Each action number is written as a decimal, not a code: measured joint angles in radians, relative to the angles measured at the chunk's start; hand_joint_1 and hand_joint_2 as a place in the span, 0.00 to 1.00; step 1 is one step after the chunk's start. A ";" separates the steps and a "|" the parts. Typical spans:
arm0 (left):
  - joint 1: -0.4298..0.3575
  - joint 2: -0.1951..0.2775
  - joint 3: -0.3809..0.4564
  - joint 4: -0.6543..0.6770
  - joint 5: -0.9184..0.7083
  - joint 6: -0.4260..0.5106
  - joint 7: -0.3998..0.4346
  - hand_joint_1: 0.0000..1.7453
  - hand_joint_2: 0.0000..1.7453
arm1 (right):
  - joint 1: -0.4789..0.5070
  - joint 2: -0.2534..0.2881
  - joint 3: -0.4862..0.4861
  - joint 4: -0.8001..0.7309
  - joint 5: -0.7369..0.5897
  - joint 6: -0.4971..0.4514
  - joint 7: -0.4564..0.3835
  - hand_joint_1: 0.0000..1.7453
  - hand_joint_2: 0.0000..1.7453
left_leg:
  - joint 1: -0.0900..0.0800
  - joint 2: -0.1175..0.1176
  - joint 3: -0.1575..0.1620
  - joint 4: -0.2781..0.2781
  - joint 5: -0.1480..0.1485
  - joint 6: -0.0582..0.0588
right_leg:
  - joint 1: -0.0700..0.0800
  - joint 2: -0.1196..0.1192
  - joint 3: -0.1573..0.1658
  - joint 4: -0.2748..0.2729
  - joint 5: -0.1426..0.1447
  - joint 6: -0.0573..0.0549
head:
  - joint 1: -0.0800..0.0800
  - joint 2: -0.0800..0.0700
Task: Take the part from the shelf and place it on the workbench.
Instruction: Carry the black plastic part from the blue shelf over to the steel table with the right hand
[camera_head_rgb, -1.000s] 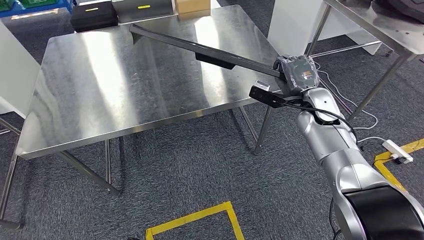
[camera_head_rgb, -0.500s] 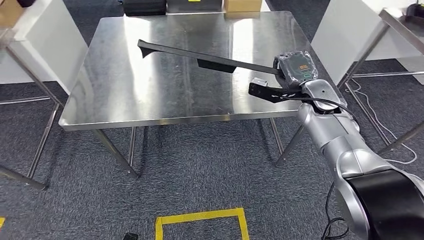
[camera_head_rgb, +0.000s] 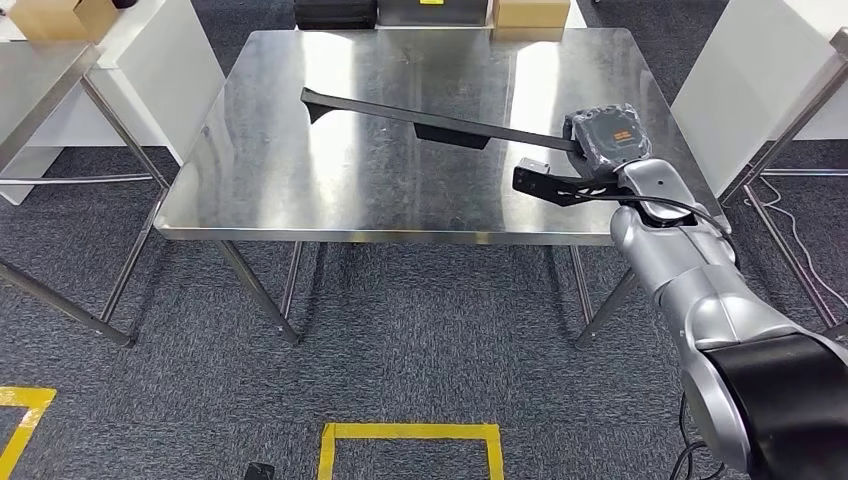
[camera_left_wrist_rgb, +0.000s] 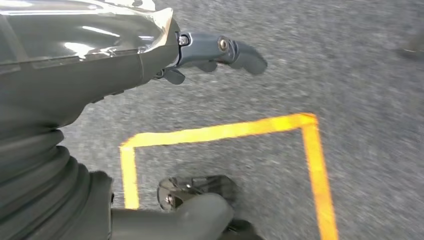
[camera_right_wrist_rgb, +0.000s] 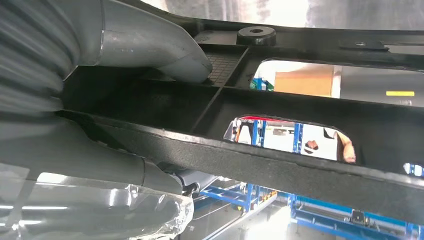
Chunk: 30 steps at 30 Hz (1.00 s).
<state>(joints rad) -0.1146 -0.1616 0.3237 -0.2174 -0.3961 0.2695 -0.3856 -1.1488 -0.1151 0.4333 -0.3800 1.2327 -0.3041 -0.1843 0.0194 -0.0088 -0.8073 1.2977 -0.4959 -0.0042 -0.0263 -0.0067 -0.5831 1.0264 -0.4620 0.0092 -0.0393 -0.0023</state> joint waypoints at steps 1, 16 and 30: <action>0.000 0.000 0.000 0.000 -0.004 0.000 0.012 0.00 1.00 | 0.000 -0.002 0.000 0.002 0.003 0.000 0.004 1.00 1.00 | 0.001 0.001 0.012 -0.023 0.019 0.002 | 0.001 -0.003 0.001 0.000 -0.001 0.000 | 0.000 0.000; -0.005 0.011 0.000 -0.001 -0.033 -0.010 0.101 0.00 1.00 | -0.011 -0.034 -0.005 0.035 0.010 0.002 0.044 1.00 1.00 | -0.022 -0.005 0.182 -0.306 0.084 0.082 | 0.005 -0.004 -0.079 0.153 -0.046 0.040 | 0.006 0.000; -0.006 0.011 0.000 -0.002 -0.035 -0.002 0.101 0.00 1.00 | -0.004 -0.039 -0.006 0.051 0.028 0.012 0.042 1.00 1.00 | -0.006 -0.003 0.143 -0.162 0.042 0.009 | -0.011 0.010 -0.015 -0.006 0.014 0.012 | 0.007 0.000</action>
<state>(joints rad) -0.1204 -0.1509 0.3233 -0.2193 -0.4307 0.2678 -0.2848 -1.1528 -0.1536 0.4273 -0.3287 1.2605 -0.2925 -0.1420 0.0136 -0.0122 -0.6641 1.1355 -0.4540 0.0051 -0.0370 0.0036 -0.5985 1.0203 -0.4477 0.0211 -0.0325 -0.0023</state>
